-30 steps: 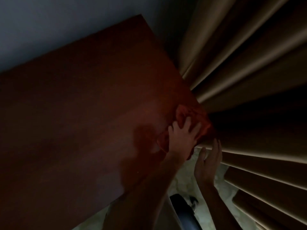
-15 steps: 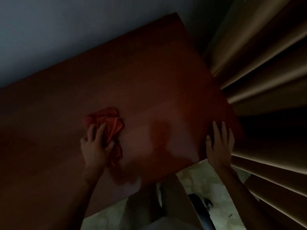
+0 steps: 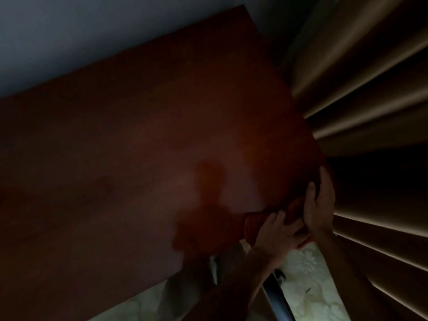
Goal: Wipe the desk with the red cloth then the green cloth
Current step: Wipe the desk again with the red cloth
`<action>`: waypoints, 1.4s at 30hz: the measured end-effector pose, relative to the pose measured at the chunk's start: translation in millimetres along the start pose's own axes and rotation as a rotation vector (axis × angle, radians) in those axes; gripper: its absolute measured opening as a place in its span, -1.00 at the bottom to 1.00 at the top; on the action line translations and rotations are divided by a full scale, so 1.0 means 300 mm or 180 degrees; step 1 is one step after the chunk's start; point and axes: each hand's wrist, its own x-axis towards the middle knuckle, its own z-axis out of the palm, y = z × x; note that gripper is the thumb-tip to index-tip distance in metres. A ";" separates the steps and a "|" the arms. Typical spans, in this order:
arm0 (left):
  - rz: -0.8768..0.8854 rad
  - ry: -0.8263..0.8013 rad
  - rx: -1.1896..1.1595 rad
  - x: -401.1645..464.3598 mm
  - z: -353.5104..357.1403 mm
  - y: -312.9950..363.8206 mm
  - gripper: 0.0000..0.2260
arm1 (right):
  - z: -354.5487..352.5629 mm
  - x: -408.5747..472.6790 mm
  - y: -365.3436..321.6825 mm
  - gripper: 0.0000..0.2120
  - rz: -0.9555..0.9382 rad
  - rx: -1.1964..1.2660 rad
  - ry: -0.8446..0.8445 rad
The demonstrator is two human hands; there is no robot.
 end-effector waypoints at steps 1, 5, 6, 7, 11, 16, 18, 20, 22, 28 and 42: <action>0.0014 -0.0007 -0.0001 0.005 -0.012 -0.020 -0.70 | -0.003 0.016 0.005 -0.52 0.0001 -0.0113 -0.0043; -0.0583 0.0265 -0.0129 -0.114 -0.109 -0.192 -0.49 | 0.039 0.072 -0.004 -0.40 -0.0169 -0.0720 -0.0187; -0.0890 0.0310 -0.0133 -0.171 -0.154 -0.255 -0.42 | 0.059 0.077 -0.011 -0.40 -0.0168 -0.0838 -0.0160; -0.1231 0.0386 -0.0083 -0.237 -0.201 -0.333 -0.40 | 0.079 0.078 -0.020 -0.40 -0.0170 -0.0922 -0.0113; -0.2388 0.0465 0.0298 -0.507 -0.384 -0.706 -0.41 | 0.146 0.089 -0.019 -0.42 -0.0083 -0.1191 0.0061; -0.3896 0.1180 0.0348 -0.606 -0.549 -1.085 -0.32 | 0.186 0.078 -0.004 -0.51 -0.0252 -0.1552 0.0460; -0.4343 0.1458 0.0311 -0.516 -0.590 -1.180 -0.35 | 0.196 0.082 -0.004 -0.52 -0.0282 -0.1551 0.0608; -0.4621 0.1657 0.0270 -0.398 -0.617 -1.221 -0.37 | 0.203 0.088 0.009 -0.52 -0.0295 -0.1497 0.0689; -0.4495 0.1732 0.0415 -0.278 -0.617 -1.231 -0.39 | 0.204 0.087 0.014 -0.53 -0.0378 -0.1440 0.0769; -0.3479 0.1193 0.0674 0.170 -0.579 -1.055 -0.39 | 0.200 0.097 0.000 -0.57 -0.0465 -0.1138 0.0915; 0.0412 -0.0608 0.0114 0.375 -0.040 0.026 -0.70 | -0.145 0.112 0.139 -0.56 0.1008 0.1024 0.1398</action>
